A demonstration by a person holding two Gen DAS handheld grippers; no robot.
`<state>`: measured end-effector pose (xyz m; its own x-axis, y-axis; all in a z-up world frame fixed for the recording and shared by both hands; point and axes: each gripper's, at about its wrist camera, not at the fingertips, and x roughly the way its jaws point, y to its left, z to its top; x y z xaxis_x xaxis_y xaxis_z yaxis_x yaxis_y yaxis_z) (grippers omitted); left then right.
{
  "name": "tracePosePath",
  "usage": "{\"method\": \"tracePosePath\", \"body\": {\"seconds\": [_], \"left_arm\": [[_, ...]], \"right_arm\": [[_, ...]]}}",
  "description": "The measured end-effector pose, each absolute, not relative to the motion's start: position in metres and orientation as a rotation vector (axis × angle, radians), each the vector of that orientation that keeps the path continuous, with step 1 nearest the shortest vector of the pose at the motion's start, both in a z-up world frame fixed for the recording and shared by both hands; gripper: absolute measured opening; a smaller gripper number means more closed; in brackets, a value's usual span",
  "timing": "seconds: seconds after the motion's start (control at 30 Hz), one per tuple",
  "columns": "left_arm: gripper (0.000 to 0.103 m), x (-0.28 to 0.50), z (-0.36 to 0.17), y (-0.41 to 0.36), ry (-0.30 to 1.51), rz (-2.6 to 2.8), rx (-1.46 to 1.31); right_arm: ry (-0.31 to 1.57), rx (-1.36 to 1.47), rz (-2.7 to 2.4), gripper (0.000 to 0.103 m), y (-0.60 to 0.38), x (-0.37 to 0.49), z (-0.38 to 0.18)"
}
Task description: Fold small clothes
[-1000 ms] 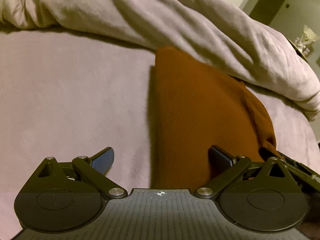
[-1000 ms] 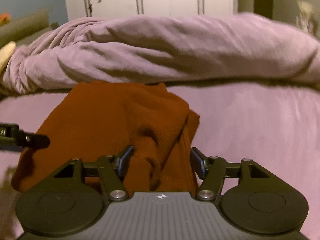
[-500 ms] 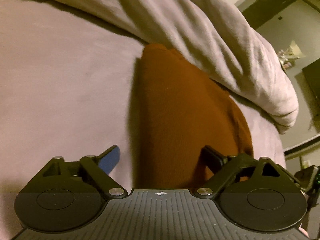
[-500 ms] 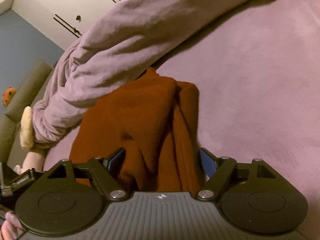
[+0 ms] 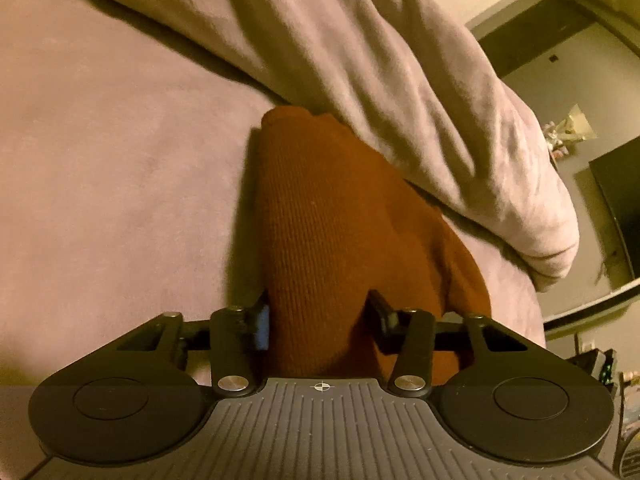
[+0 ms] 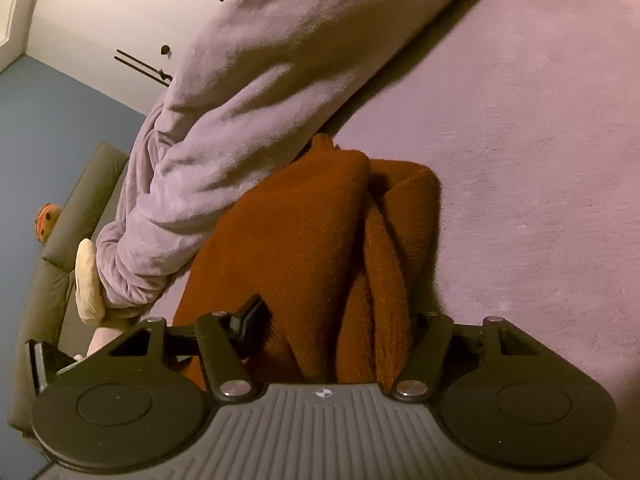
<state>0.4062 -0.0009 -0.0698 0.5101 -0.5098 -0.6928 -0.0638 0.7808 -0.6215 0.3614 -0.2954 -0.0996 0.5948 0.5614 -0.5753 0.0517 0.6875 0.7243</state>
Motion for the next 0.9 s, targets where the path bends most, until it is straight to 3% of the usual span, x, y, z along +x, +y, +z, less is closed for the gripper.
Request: {"method": "tracePosePath", "body": {"seconds": [0.07,0.3,0.67,0.8,0.87,0.9], "left_arm": [[0.042,0.405,-0.062,0.003,1.012,-0.292,-0.666],[0.029,0.379,-0.029,0.028,0.987,-0.27,-0.667],[0.029,0.303,-0.021,0.079,0.998,-0.198,-0.709],[0.028,0.297,-0.029,0.078,1.003,-0.133,-0.696],[0.031,0.287,-0.024,0.075,0.979,-0.134,-0.645],[0.041,0.281,-0.023,0.073,0.969,-0.142,-0.614]], "right_arm": [[0.89,0.752,0.331,0.043,-0.292,0.358,-0.092],[0.853,0.732,0.388,0.039,-0.274,0.342,-0.06],[0.892,0.808,0.501,0.039,-0.234,0.277,-0.056],[0.925,0.655,0.423,0.042,-0.231,0.265,-0.055],[0.934,0.578,0.312,0.052,-0.234,0.261,-0.053],[0.912,0.532,0.273,0.054,-0.235,0.256,-0.047]]}}
